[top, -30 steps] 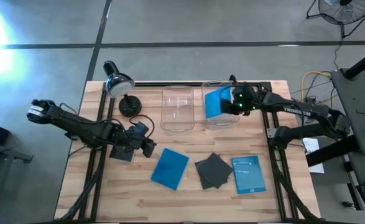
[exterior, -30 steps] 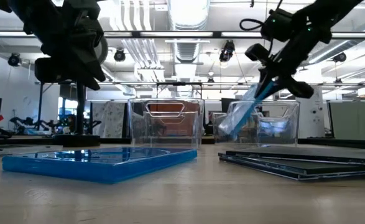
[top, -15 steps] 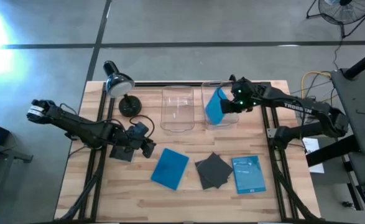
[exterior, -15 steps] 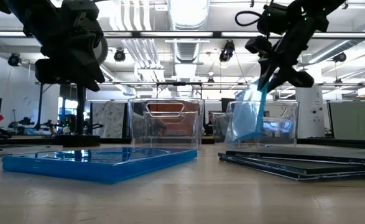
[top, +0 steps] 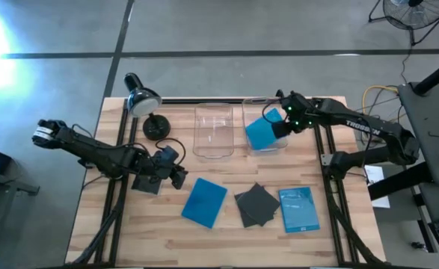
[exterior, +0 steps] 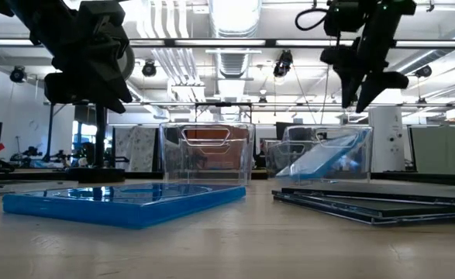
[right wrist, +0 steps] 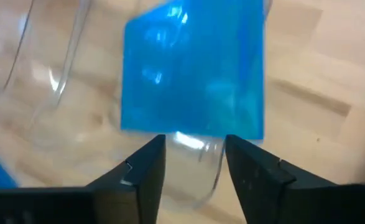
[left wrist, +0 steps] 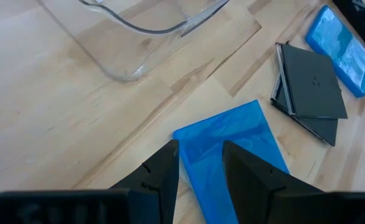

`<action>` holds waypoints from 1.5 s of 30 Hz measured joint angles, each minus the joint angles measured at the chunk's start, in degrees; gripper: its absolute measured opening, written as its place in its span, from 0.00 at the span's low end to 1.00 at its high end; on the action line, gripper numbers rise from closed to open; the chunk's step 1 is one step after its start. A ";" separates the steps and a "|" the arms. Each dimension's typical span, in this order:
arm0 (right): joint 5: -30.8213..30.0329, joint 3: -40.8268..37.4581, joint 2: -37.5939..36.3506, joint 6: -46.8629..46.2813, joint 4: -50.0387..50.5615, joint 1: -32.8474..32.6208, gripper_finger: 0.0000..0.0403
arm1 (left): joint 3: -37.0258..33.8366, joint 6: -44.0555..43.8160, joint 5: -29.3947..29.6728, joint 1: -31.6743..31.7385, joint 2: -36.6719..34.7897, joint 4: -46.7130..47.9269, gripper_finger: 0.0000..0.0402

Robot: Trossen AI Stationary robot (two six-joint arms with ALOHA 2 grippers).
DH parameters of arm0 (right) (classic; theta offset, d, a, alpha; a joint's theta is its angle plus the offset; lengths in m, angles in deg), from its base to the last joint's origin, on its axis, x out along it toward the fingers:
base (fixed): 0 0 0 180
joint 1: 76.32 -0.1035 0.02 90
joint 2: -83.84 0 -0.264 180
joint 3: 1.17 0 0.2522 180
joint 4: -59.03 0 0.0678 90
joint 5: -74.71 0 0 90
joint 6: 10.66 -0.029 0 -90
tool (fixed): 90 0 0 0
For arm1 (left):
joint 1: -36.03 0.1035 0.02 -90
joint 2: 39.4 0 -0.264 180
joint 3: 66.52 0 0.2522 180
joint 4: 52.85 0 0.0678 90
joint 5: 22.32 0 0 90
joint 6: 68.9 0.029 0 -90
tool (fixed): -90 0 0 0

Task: Pick & place jewel cases by type
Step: Put the blue CD case into the right transparent bin

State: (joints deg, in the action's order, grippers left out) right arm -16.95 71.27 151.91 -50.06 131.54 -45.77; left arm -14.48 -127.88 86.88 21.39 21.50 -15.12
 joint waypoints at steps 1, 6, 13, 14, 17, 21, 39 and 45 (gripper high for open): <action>-0.60 0.55 -0.02 0.44 1.64 0.02 0.43 | 0.00 0.00 0.00 0.00 0.00 0.00 0.26; -6.93 1.64 -0.07 -0.90 8.40 0.30 0.47 | 0.00 0.00 0.27 -0.04 0.02 0.00 0.26; -1.13 -6.61 0.07 -3.76 -0.29 3.52 0.50 | -0.02 0.00 0.59 -0.02 0.02 0.00 0.26; -1.07 -7.98 0.05 -4.19 -2.26 4.38 0.50 | -0.02 0.00 0.59 -0.03 0.02 0.00 0.26; -1.30 -10.76 -1.11 -6.37 -7.49 6.14 0.52 | -0.02 -0.31 0.57 -0.02 0.02 0.00 0.26; -0.70 -13.20 -5.28 -8.48 -12.26 7.26 0.55 | -0.02 -1.06 0.41 -0.20 0.02 0.00 0.26; 5.87 -35.22 -21.33 -26.67 -34.39 10.66 0.58 | -0.04 0.00 0.42 -0.07 0.02 0.04 0.26; 6.04 -37.44 -21.35 -27.66 -41.96 10.66 0.48 | -0.07 -0.14 0.44 -0.07 0.02 0.04 0.26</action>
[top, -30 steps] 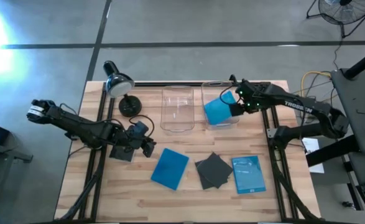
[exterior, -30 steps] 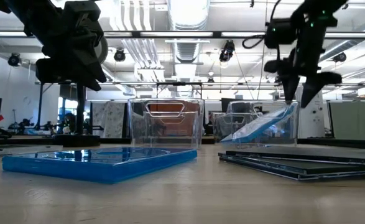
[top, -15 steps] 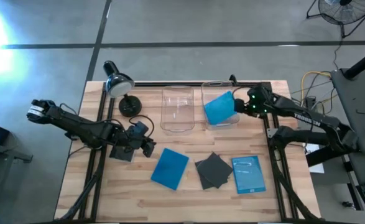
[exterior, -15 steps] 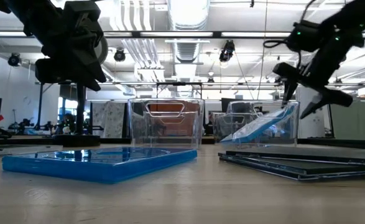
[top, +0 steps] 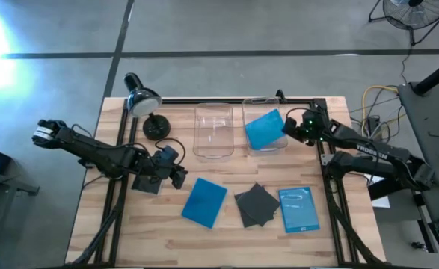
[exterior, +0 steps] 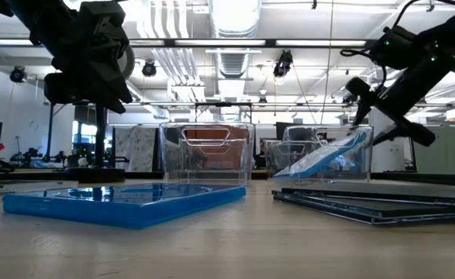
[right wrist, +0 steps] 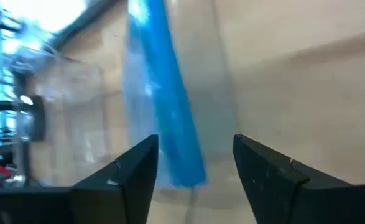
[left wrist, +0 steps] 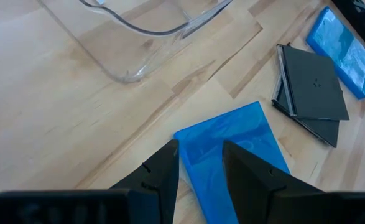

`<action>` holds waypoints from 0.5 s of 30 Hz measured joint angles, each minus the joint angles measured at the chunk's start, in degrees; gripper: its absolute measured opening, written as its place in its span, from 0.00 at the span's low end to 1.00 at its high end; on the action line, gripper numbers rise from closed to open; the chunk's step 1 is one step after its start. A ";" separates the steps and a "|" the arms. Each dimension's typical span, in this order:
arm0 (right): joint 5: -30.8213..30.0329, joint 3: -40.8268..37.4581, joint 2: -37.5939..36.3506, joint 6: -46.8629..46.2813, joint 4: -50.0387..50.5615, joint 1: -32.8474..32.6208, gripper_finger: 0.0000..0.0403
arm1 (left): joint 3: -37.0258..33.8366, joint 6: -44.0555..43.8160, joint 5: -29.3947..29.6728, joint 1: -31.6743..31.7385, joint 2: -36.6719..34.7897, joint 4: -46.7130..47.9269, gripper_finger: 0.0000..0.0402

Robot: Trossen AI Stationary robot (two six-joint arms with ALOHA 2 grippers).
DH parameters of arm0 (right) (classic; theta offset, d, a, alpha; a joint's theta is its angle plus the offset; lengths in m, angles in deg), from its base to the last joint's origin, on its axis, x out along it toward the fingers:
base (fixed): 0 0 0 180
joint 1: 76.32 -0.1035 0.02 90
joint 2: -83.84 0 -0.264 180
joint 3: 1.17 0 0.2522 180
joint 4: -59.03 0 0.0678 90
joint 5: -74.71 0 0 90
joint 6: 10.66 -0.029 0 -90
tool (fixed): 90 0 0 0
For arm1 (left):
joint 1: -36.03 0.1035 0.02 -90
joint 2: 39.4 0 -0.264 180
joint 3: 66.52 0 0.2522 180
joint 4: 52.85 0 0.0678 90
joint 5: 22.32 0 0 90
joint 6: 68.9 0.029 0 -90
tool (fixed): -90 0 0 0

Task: Pick & place jewel cases by type
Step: Put the blue CD case into the right transparent bin

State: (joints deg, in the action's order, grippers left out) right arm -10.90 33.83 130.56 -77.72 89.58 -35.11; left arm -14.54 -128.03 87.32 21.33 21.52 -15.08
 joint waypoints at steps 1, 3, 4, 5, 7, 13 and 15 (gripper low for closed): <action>0.05 -0.45 -0.06 -0.77 -2.00 -0.02 0.47 | 0.00 -0.32 -0.02 0.00 0.00 0.00 0.26; 0.34 -1.54 -0.10 -2.16 -4.67 -0.02 0.45 | 0.00 -0.71 -0.01 0.00 0.00 0.00 0.26; 0.46 -2.11 0.04 -2.70 -5.41 -0.02 0.44 | 0.00 -0.80 -0.02 0.00 0.00 0.02 0.26; 0.54 -2.43 0.07 -2.93 -5.43 -0.02 0.43 | 0.00 -0.82 0.00 0.00 0.00 0.00 0.26; 0.90 -2.78 0.15 -2.87 -5.43 -0.02 0.41 | 0.00 -1.01 0.00 0.00 0.00 0.00 0.26; 2.08 -1.95 -0.11 -1.01 -5.18 -0.04 0.29 | 0.00 -1.11 0.00 0.00 0.00 0.01 0.26; 1.94 -0.76 -0.24 0.04 -5.19 -0.04 0.23 | 0.00 -1.37 0.00 0.00 0.00 0.02 0.26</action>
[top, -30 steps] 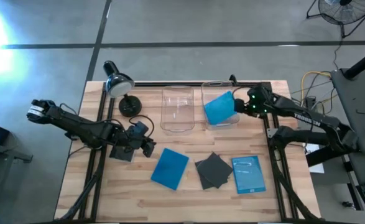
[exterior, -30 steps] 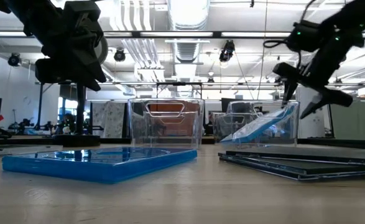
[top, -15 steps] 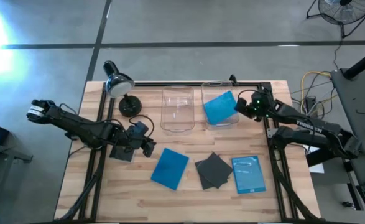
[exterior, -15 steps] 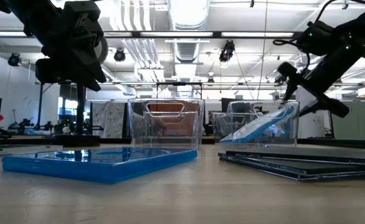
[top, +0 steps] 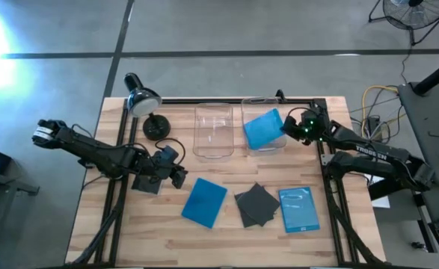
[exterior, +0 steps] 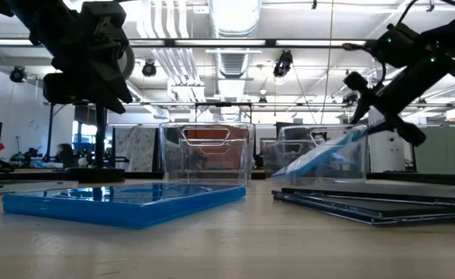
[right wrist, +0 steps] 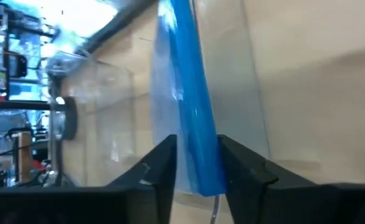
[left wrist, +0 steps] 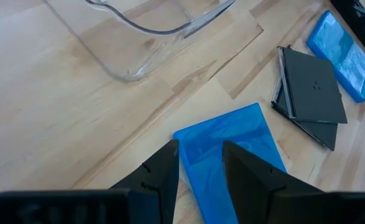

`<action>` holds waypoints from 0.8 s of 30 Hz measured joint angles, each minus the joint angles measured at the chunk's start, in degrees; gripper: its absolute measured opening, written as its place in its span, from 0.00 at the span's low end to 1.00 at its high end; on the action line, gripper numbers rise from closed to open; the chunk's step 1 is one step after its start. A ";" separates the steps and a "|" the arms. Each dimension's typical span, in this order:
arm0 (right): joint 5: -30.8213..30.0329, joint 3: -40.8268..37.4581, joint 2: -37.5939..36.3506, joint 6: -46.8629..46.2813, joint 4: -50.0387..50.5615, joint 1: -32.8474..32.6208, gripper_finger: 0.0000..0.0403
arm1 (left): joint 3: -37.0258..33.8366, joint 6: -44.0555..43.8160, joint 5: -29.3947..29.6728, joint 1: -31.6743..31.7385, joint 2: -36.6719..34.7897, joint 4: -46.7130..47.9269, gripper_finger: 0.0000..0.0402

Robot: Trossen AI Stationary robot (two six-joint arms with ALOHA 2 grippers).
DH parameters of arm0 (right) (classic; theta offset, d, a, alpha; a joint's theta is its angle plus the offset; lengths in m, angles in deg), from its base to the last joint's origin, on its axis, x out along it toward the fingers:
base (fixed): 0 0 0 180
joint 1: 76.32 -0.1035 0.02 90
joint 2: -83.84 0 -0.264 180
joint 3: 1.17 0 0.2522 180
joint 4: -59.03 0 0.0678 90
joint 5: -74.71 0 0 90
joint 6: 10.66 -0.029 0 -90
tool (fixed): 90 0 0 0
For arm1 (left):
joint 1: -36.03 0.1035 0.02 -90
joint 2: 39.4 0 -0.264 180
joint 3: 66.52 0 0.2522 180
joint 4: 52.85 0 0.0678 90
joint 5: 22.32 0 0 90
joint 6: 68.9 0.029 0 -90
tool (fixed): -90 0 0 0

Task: Pick & place jewel cases by type
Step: Put the blue CD case into the right transparent bin

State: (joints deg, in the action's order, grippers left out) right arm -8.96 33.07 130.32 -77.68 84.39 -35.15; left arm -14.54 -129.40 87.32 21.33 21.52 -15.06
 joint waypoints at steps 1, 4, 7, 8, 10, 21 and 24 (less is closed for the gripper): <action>-0.02 0.73 0.02 0.71 0.19 0.00 0.20 | 0.00 -0.02 0.00 0.00 0.00 0.00 0.26; -0.29 3.15 0.04 3.04 2.10 0.03 0.12 | 0.00 -0.04 0.00 0.00 0.02 -0.02 0.26; -0.58 5.75 0.13 5.00 5.46 0.31 0.09 | 0.00 -0.01 0.01 0.00 0.02 -0.01 0.26; -0.48 6.65 0.15 5.69 6.61 0.31 0.09 | 0.00 -0.01 0.02 0.00 0.02 -0.02 0.26; 0.25 8.70 0.24 7.21 8.80 0.31 0.09 | 0.00 0.00 0.02 0.00 0.02 -0.01 0.26; 1.04 30.66 9.61 46.80 35.34 -0.44 0.09 | 0.00 0.48 0.82 0.02 0.02 -0.01 0.26; 1.45 36.59 15.67 55.00 38.67 -0.79 0.09 | 0.00 0.49 0.83 0.02 0.02 -0.02 0.26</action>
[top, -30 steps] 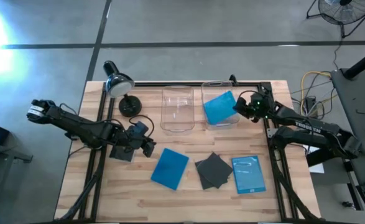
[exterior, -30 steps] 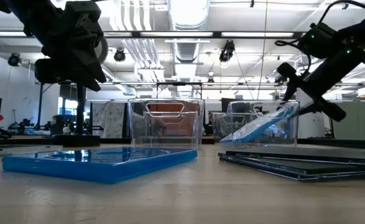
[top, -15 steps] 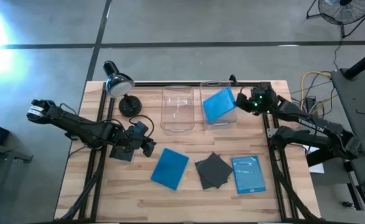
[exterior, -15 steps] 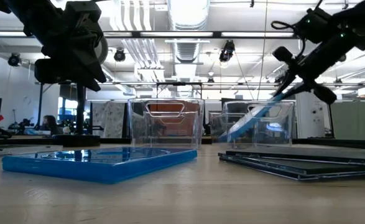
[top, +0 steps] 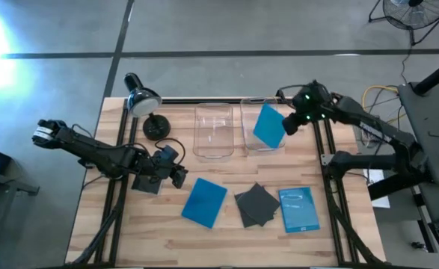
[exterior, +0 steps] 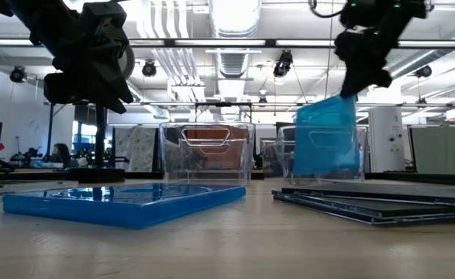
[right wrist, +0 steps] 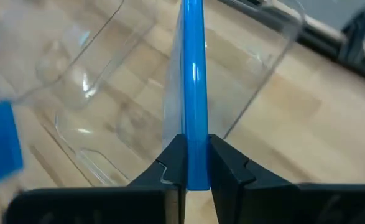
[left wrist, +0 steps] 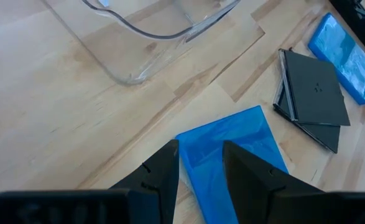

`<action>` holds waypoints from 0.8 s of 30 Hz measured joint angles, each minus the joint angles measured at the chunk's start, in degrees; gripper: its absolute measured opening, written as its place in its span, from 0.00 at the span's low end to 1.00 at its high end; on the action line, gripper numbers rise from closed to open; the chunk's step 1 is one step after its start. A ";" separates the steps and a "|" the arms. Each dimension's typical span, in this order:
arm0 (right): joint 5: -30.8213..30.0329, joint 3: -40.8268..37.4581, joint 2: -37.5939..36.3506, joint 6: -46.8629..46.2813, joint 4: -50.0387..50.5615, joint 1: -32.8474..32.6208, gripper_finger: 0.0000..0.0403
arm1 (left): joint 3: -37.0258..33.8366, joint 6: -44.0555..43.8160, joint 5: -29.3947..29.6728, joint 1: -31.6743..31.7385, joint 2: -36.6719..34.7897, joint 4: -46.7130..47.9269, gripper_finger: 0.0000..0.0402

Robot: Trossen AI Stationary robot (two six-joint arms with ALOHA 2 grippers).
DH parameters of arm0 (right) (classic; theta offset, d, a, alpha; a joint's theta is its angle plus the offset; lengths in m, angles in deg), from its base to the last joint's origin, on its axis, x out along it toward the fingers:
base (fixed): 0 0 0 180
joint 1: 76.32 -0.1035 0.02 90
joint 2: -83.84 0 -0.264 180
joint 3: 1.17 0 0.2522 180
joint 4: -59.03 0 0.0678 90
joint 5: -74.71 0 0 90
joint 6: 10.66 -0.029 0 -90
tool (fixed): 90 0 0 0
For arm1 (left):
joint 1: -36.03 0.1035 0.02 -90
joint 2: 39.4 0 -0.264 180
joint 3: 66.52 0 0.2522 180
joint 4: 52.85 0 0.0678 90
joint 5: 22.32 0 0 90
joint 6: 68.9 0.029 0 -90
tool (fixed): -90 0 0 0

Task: Pick & place jewel cases by type
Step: Put the blue CD case into the right transparent bin

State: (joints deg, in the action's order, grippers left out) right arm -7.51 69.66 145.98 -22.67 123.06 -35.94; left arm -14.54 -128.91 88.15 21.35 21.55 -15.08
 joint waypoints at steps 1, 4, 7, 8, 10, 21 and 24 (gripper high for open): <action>0.26 1.99 2.30 2.60 0.99 -0.03 0.09 | 0.00 0.00 0.00 0.00 0.00 0.00 0.26; 4.35 8.21 10.05 9.54 4.99 -0.01 0.09 | 0.00 -0.01 0.02 0.00 0.00 0.00 0.26; 11.19 14.55 18.40 14.03 9.14 0.48 0.09 | 0.00 -0.31 0.02 0.00 0.00 -0.02 0.26; 13.38 16.49 21.28 15.11 10.80 0.82 0.09 | 0.00 -0.33 0.02 0.00 0.00 -0.02 0.26; 16.00 20.04 26.70 15.82 13.38 1.53 0.08 | 0.00 -0.56 0.04 -0.01 0.00 -0.02 0.26; 7.24 28.34 40.46 10.24 16.74 4.50 0.32 | 0.00 -1.99 0.24 -0.02 0.00 0.00 0.26; -3.93 28.55 39.23 9.62 18.91 4.06 0.41 | 0.00 -1.69 0.63 -0.02 0.00 0.00 0.26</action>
State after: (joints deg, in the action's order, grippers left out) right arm -11.44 98.21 185.22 -13.05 141.98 -31.88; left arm -14.54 -130.60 88.78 21.33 21.55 -15.08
